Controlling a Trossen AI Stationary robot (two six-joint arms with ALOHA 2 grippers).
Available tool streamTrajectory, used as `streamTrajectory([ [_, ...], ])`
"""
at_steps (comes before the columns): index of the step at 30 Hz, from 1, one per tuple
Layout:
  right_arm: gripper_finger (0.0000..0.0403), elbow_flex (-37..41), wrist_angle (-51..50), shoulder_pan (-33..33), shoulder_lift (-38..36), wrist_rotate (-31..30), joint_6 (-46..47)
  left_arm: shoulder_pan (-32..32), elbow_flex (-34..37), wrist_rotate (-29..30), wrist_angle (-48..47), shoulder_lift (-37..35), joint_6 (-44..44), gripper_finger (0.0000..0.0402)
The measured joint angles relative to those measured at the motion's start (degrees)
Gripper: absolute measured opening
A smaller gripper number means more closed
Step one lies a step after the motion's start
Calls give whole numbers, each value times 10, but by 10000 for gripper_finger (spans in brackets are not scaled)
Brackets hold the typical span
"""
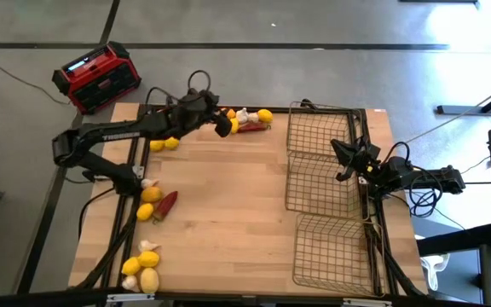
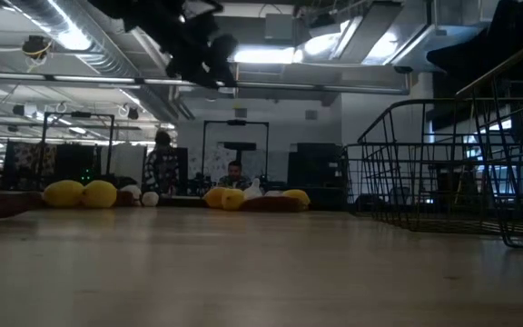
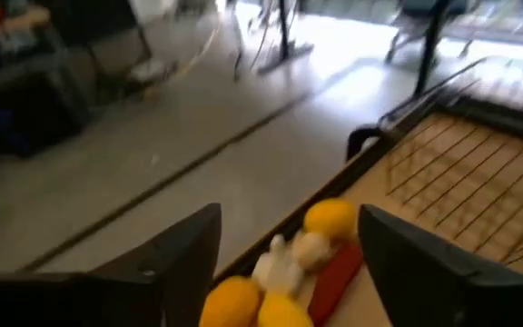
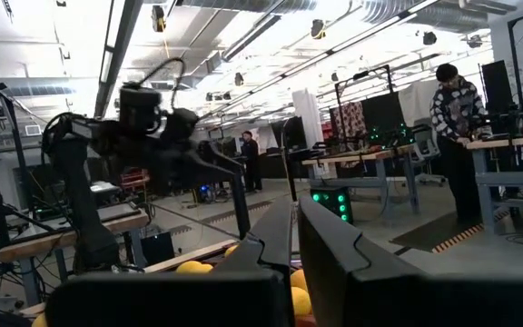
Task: Sort produce into baskets
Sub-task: Put the yellow lemon into the top wire basket
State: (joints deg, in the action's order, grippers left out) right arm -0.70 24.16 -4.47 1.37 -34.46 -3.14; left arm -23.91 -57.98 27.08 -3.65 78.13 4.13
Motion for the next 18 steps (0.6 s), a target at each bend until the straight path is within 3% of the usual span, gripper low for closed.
streamTrajectory([
  [18, 26, 0, -2, 0, 0, 0, 13, -20, -1, -1, -5, 150, -16, 267],
])
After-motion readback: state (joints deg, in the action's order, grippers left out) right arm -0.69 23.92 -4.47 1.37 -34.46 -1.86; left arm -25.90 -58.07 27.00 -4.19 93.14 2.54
